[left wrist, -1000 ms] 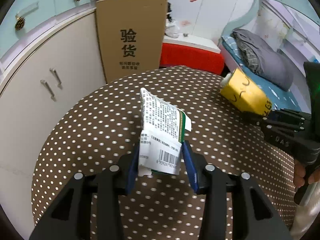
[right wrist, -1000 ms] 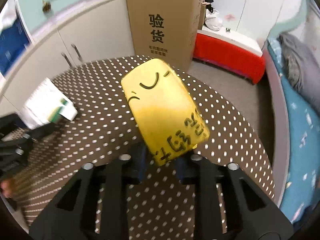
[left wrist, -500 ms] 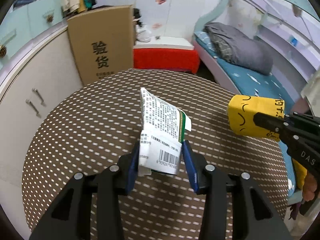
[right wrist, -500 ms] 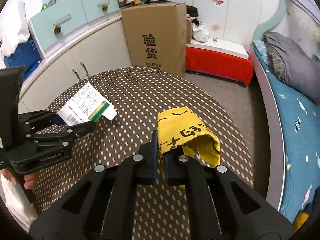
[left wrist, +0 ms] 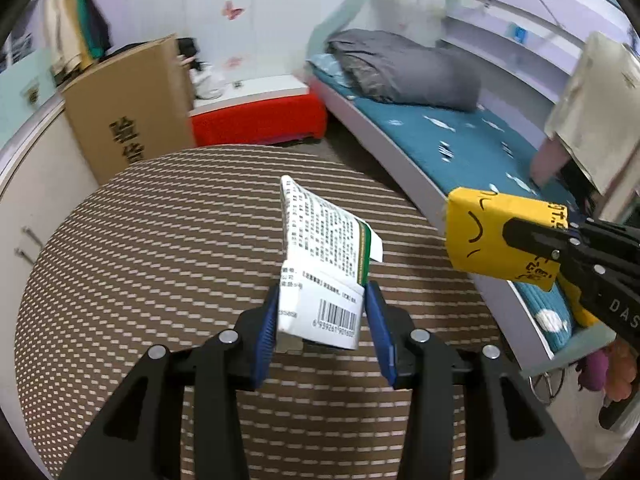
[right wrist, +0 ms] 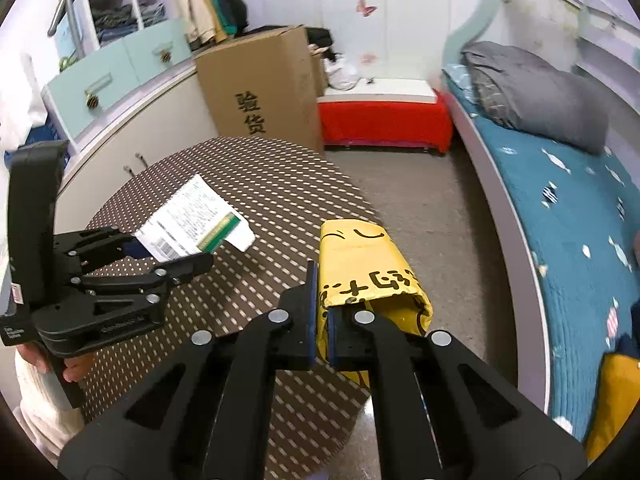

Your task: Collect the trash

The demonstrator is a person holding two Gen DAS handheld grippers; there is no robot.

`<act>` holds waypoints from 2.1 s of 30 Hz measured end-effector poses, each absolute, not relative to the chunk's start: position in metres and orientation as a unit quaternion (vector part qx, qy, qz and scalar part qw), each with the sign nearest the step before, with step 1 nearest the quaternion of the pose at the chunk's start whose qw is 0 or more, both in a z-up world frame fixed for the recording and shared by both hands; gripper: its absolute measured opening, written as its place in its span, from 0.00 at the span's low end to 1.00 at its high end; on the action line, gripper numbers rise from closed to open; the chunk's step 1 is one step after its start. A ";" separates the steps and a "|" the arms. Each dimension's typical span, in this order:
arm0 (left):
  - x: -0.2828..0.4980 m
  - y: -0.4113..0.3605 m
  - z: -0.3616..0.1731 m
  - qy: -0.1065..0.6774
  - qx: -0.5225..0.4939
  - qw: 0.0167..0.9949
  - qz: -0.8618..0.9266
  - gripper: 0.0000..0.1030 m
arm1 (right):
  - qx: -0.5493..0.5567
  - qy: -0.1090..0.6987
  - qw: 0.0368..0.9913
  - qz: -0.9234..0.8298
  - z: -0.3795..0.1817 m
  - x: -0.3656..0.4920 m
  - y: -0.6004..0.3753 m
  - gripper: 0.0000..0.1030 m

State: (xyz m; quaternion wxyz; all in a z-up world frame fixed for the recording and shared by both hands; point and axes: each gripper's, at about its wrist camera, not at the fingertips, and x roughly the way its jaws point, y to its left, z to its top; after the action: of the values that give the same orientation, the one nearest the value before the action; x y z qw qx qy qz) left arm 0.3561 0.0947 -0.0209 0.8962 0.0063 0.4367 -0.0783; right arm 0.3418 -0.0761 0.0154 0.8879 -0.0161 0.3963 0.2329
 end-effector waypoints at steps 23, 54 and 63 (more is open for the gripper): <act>0.326 -0.151 -0.054 0.454 0.121 0.847 -0.251 0.45 | 0.088 0.421 0.901 0.062 -0.027 0.253 -0.294 0.04; 0.261 -0.157 -0.080 0.452 0.142 0.857 -0.201 0.81 | 0.136 0.457 0.879 -0.005 -0.090 0.195 -0.335 0.72; 0.173 -0.121 -0.062 0.402 0.114 0.889 -0.184 0.84 | 0.109 0.377 0.920 0.003 -0.053 0.109 -0.297 0.75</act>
State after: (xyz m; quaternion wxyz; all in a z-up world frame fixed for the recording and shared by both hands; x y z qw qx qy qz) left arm 0.1731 -0.1214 -0.0619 0.8895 0.1135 0.4024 -0.1844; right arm 0.1093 -0.2975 -0.0531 0.9197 0.1087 0.3772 0.0028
